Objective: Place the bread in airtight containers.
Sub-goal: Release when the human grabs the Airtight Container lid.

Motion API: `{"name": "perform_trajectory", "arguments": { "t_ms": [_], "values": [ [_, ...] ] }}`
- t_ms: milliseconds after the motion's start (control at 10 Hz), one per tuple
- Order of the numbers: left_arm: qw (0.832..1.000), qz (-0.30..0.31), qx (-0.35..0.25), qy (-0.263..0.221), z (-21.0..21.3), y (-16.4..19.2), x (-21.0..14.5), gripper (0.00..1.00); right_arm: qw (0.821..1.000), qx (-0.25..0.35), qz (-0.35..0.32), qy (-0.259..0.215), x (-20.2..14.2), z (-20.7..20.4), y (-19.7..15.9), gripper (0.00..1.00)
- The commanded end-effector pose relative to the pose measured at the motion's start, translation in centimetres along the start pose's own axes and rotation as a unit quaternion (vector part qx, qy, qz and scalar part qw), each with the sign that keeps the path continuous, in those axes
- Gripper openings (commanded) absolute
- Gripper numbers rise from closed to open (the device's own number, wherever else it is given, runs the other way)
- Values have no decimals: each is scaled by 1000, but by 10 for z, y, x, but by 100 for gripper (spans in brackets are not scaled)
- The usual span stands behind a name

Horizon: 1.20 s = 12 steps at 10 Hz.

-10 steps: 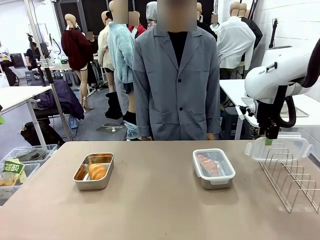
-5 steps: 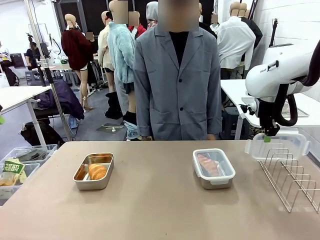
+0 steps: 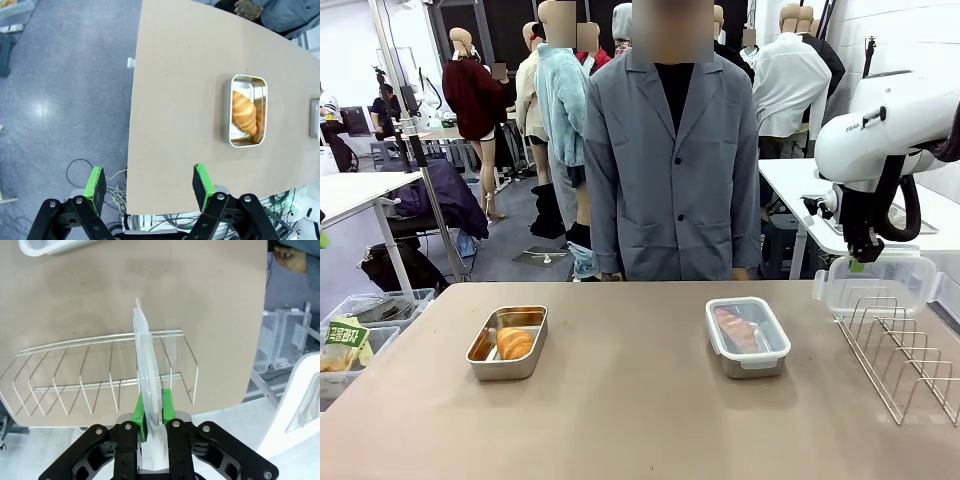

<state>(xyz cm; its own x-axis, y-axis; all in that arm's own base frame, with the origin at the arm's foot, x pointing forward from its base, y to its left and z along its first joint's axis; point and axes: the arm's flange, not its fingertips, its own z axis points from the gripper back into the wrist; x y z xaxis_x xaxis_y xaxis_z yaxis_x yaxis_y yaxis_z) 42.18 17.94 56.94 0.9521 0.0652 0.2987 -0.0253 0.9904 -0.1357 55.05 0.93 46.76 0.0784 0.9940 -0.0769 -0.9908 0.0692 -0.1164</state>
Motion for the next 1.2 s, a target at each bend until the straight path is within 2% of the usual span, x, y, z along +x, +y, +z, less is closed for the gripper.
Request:
{"name": "perform_trajectory", "arguments": {
  "t_ms": [0,200,400,500,700,800,900,1100],
  "values": [
    [1000,0,11,-1,1,1,-2,89,1000,-20,3,22,1,21,12,0],
    [1000,0,11,-1,1,1,-2,89,998,-62,4,24,0,53,25,0],
    [1000,0,11,-1,1,1,-2,89,992,-113,60,1,-3,89,44,0],
    [1000,0,11,-1,1,1,-2,89,983,-162,81,-19,-1,107,53,0],
    [1000,0,11,-1,1,1,-2,89,968,-209,116,-68,18,146,61,0],
    [1000,0,11,-1,1,1,-2,89,953,-261,129,-86,30,159,55,0],
    [1000,0,11,-1,1,1,-2,89,946,-292,96,-100,46,170,42,0],
    [1000,0,11,-1,1,1,-2,89,950,-251,110,-147,83,176,15,0]
  ]
}}
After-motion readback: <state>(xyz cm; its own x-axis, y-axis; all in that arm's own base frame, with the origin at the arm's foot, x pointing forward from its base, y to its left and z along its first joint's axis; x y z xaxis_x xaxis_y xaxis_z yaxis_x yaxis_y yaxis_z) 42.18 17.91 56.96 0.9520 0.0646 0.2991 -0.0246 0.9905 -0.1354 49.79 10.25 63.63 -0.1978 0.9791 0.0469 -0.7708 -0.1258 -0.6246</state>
